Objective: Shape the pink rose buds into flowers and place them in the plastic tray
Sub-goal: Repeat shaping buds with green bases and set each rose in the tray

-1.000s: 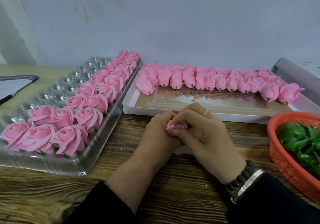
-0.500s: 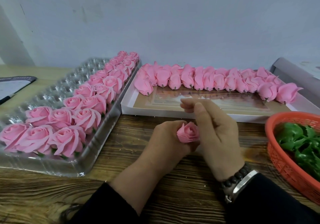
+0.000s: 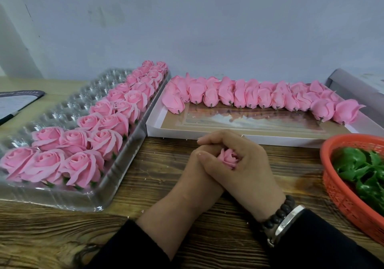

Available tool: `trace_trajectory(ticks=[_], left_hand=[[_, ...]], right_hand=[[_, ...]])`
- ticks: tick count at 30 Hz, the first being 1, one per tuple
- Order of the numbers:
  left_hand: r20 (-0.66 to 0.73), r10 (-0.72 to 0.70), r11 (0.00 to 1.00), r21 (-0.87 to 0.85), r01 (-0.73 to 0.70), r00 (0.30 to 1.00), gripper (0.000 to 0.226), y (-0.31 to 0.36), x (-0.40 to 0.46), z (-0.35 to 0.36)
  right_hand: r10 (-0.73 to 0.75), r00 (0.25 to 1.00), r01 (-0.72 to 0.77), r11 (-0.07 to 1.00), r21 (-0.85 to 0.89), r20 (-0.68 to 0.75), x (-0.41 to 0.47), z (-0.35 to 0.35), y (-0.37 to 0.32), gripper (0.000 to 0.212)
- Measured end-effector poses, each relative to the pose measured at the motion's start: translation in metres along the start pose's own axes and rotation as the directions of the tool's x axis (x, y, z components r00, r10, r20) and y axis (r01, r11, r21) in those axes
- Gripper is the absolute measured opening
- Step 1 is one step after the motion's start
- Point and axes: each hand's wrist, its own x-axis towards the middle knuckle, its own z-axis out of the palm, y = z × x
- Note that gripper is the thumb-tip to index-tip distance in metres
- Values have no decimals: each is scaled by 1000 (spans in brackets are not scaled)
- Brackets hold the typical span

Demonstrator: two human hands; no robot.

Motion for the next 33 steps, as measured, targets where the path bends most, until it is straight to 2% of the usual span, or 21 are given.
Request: trace_trajectory(ticks=[4,9,14,17,19,21,23,27,29,33], left_hand=[[-1,31,1000,4,-31,1000,17,6,1,-1],[-51,93,995,37,-92,994,12,7,0,-1],[-69,75,997,-21,-76,995,7,8,2,-3],[-94,26,1000,4,-26,995,6,8,2,-5],[-139,-13,1000,18,16,990,13,7,3,-6],[-157,-7,999,48,15,988,15,7,4,-4],[-154,17,998,61,-8,988,11,7,4,-2],[-122,9,992,125,7,992,29,7,4,1],[-123,-25,1000,-16,23,992,37,9,2,2],[-123,-52,990,-140,35,991,35,6,1,4]], right_hand=[[46,994,-52,997,54,103,3,-5,1,37],[67,974,-77,996,36,217,7,-11,6,49],[104,957,-126,990,64,270,7,-15,12,77],[45,981,-59,996,73,187,5,-16,8,75],[-40,999,37,996,87,34,3,-14,4,57],[-149,983,153,988,27,-109,2,-11,-1,35],[-219,957,214,976,-45,-193,0,-7,-2,28],[-286,930,256,955,-150,-231,-3,3,-2,27],[-293,930,257,950,-175,-221,-2,7,-1,27],[-210,963,184,971,-151,-172,-1,7,0,29]])
